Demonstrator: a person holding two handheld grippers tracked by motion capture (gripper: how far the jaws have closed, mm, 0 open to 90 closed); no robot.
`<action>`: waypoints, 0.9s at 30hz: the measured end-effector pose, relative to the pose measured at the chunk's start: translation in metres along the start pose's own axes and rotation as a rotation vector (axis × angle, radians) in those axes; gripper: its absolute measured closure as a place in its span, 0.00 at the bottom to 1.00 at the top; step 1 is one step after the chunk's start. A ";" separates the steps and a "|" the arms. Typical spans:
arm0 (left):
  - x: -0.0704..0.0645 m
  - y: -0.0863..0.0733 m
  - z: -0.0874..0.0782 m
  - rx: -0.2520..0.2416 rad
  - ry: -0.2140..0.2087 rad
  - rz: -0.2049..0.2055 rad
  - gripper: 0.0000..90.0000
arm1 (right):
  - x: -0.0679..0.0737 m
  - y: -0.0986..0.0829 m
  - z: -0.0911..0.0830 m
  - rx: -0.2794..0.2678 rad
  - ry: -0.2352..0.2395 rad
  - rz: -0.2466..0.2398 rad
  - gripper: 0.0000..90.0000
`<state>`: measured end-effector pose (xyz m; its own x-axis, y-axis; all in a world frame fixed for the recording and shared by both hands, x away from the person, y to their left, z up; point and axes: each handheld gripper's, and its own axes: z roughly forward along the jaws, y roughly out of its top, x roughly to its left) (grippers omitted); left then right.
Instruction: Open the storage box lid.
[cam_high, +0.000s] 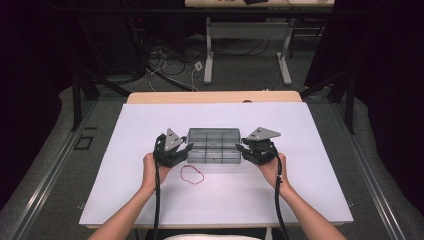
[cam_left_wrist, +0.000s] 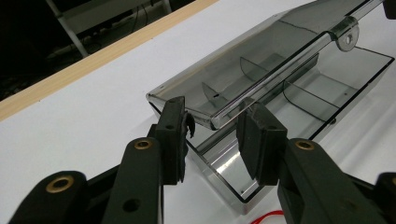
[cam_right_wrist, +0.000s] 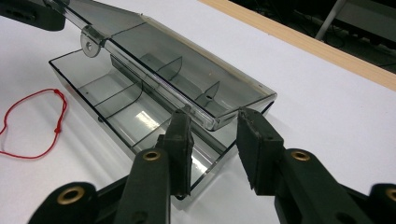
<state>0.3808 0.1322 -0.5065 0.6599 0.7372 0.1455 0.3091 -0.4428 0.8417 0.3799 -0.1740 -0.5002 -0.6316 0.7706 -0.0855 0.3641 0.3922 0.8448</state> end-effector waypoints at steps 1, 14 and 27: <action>0.000 0.001 0.000 0.004 -0.004 -0.002 0.70 | 0.000 0.001 0.000 -0.004 -0.002 0.000 0.75; 0.012 0.017 0.004 -0.009 0.003 -0.006 0.74 | -0.011 0.015 0.005 -0.011 -0.008 0.035 0.77; 0.029 0.037 0.014 -0.017 -0.003 -0.052 0.75 | -0.027 0.034 0.016 -0.022 -0.014 0.079 0.79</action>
<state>0.4207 0.1297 -0.4782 0.6448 0.7578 0.0997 0.3319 -0.3951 0.8566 0.4203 -0.1737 -0.4776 -0.5920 0.8056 -0.0253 0.3969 0.3187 0.8607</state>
